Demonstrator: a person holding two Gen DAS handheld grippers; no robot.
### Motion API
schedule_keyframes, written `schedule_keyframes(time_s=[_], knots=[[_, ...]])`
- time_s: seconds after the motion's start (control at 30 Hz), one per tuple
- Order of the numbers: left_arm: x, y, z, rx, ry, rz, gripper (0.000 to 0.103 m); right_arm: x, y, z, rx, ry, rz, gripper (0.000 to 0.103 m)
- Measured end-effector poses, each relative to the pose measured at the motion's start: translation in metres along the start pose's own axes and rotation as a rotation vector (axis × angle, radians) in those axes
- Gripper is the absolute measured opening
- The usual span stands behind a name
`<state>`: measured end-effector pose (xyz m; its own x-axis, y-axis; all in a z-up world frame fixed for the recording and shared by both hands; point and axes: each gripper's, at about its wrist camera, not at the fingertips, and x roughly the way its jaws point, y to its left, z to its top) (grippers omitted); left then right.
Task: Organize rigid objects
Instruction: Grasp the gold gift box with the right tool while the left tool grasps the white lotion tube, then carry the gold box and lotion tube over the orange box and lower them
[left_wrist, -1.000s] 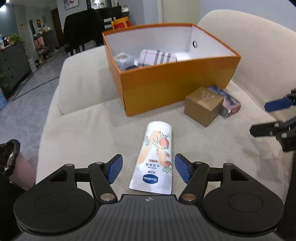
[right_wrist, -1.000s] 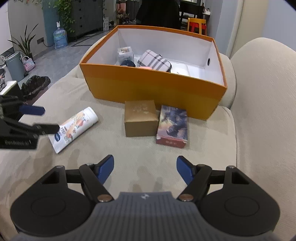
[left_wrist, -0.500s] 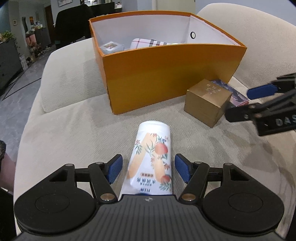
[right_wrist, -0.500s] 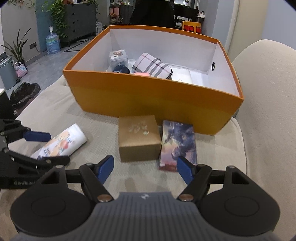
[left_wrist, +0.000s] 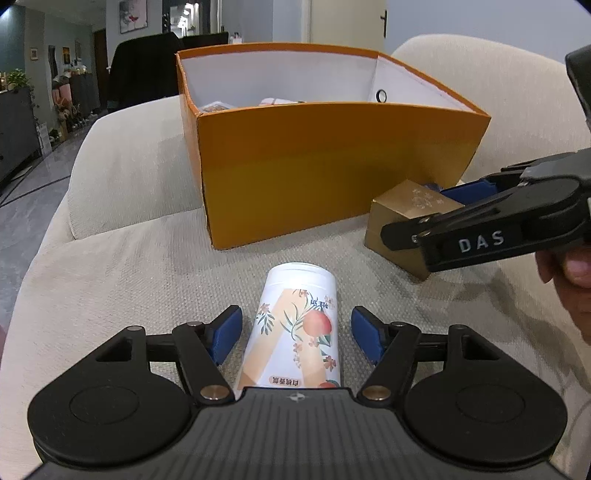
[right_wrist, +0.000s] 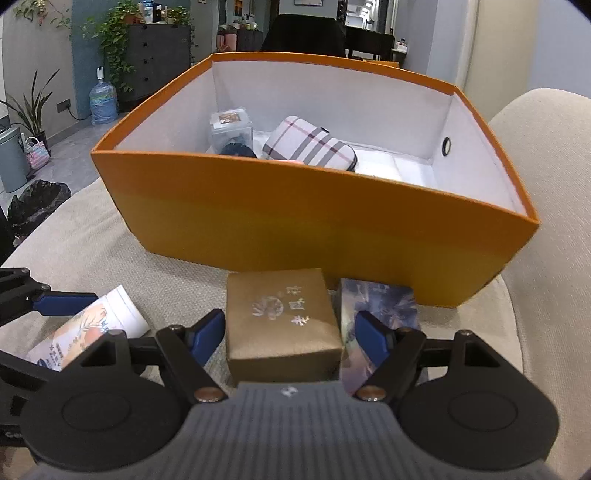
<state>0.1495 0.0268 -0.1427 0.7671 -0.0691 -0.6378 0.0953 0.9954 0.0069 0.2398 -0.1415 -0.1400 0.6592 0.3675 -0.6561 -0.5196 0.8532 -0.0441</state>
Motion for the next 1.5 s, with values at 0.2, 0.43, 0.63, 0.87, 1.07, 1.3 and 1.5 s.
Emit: schedule_keyframes(time_s=[0.2, 0.43, 0.63, 0.87, 1.07, 1.3, 1.5], knots=[[-0.003, -0.003, -0.010, -0.006, -0.063, 0.014, 0.076, 0.002, 0.007, -0.009, -0.043, -0.064, -0.014, 0.078], [-0.006, -0.010, -0.009, 0.028, -0.075, -0.001, 0.053, 0.002, 0.023, -0.018, -0.148, -0.097, -0.037, 0.071], [-0.009, -0.011, -0.009, 0.025, -0.074, 0.002, 0.052, 0.002, 0.020, -0.018, -0.118, -0.082, -0.025, 0.062], [-0.023, -0.013, -0.009, 0.035, -0.066, -0.016, 0.051, -0.005, 0.022, -0.017, -0.095, -0.056, 0.005, 0.061], [-0.040, -0.013, 0.001, 0.032, -0.087, -0.002, 0.051, -0.021, 0.029, -0.019, -0.092, -0.059, 0.023, 0.061], [-0.063, -0.016, 0.016, 0.065, -0.130, 0.006, 0.051, -0.050, 0.030, -0.018, -0.088, -0.088, 0.026, 0.061], [-0.082, -0.024, 0.030, 0.091, -0.173, -0.004, 0.051, -0.077, 0.026, -0.020, -0.075, -0.106, 0.020, 0.061]])
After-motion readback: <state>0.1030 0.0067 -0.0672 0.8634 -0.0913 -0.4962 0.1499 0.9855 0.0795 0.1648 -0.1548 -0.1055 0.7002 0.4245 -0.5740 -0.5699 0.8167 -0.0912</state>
